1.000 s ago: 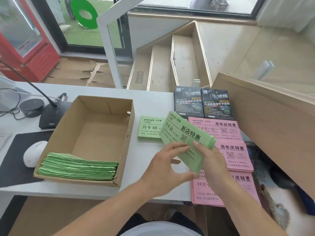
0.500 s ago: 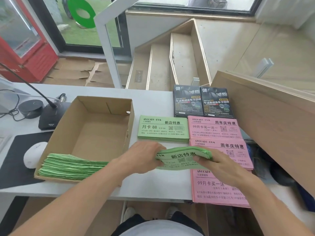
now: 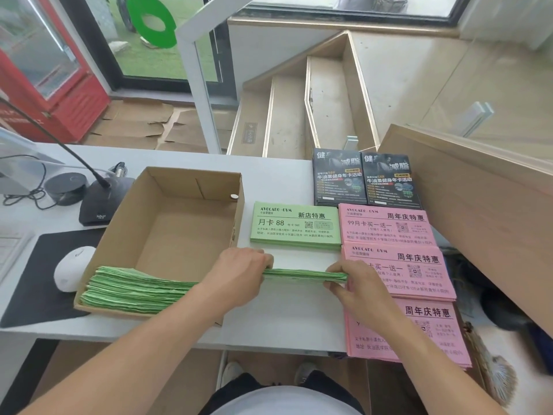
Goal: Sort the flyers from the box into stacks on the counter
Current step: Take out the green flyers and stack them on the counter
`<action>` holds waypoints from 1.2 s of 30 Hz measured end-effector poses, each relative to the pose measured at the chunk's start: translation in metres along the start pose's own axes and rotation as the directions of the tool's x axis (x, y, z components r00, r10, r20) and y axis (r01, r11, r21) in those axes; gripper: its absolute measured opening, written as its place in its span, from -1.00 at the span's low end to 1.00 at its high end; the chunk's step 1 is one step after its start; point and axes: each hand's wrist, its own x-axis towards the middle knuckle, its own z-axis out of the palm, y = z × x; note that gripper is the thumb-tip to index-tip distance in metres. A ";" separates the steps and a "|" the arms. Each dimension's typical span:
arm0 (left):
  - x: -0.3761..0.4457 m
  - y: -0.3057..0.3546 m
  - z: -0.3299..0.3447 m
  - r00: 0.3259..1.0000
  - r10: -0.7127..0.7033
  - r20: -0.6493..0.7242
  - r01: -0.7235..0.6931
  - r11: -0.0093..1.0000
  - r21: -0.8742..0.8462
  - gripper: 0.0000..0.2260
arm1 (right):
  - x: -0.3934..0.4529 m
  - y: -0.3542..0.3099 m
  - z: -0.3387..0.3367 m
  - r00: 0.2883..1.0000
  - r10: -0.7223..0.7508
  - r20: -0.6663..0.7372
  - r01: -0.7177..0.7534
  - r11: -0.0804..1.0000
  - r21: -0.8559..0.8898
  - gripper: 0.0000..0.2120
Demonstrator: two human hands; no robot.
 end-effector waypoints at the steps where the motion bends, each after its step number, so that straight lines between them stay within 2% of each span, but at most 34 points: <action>1: -0.001 -0.001 -0.002 1.000 -0.005 -0.021 0.005 1.000 -0.005 -0.79 | 0.000 -0.001 -0.001 1.000 0.000 0.017 0.000 1.000 0.018 -0.87; 3: 0.000 -0.001 -0.009 0.998 -0.040 -0.055 0.035 0.995 -0.092 -0.81 | 0.002 -0.007 -0.007 0.999 0.044 0.026 -0.047 0.989 0.138 -0.86; 6: 0.016 -0.005 -0.032 0.985 -0.122 -0.121 0.086 0.960 -0.266 -0.70 | 0.027 -0.021 -0.028 0.984 0.164 -0.067 -0.134 0.936 0.325 -0.81; 8: 0.040 -0.010 -0.047 0.980 -0.144 -0.135 0.093 0.941 -0.325 -0.65 | 0.054 -0.026 -0.040 0.974 0.206 -0.098 -0.162 0.927 0.340 -0.76; 10: 0.069 -0.016 -0.057 0.984 -0.142 -0.104 0.104 0.945 -0.311 -0.61 | 0.082 -0.027 -0.045 0.963 0.259 -0.078 -0.222 0.921 0.319 -0.70; 13: 0.107 -0.023 -0.062 0.991 -0.133 -0.009 0.127 0.963 -0.238 -0.51 | 0.115 -0.025 -0.044 0.945 0.316 -0.082 -0.287 0.923 0.257 -0.62; 16: 0.134 -0.031 -0.059 0.986 -0.153 0.063 0.162 0.968 -0.192 -0.45 | 0.134 -0.023 -0.037 0.937 0.316 -0.150 -0.284 0.937 0.202 -0.52; 19: 0.148 -0.033 -0.048 0.980 -0.157 0.119 0.168 0.982 -0.086 -0.40 | 0.139 -0.020 -0.027 0.941 0.259 -0.218 -0.268 0.963 -0.015 -0.49; 21: 0.151 -0.030 -0.035 0.958 -0.138 0.252 0.146 0.989 -0.013 -0.12 | 0.139 -0.014 -0.022 0.948 0.188 -0.257 -0.242 0.951 -0.194 -0.50; 23: 0.150 -0.028 -0.023 0.918 -0.120 0.378 0.109 0.993 0.051 0.17 | 0.135 -0.009 -0.019 0.956 0.106 -0.275 -0.181 0.948 -0.263 -0.56; 24: 0.148 -0.028 -0.017 0.910 -0.117 0.398 0.093 0.993 0.079 0.23 | 0.132 -0.006 -0.017 0.961 0.063 -0.269 -0.143 0.947 -0.289 -0.63; 26: 0.149 -0.028 -0.008 0.923 -0.118 0.367 0.082 0.990 0.114 0.25 | 0.123 -0.003 -0.012 0.977 -0.027 -0.214 -0.054 0.931 -0.362 -0.72; 29: 0.152 -0.025 -0.004 0.956 -0.095 0.279 0.052 0.986 0.160 0.21 | 0.106 0.001 -0.003 0.992 -0.082 -0.101 0.022 0.873 -0.488 -0.61; 32: 0.152 -0.021 0.000 0.966 -0.083 0.244 0.041 0.984 0.175 0.19 | 0.096 0.009 0.001 0.992 -0.066 -0.106 -0.001 0.845 -0.535 -0.58; 36: 0.146 -0.015 -0.004 0.960 -0.100 0.261 0.078 0.993 0.093 0.22 | 0.094 0.006 0.002 0.992 -0.047 -0.116 -0.022 0.848 -0.529 -0.59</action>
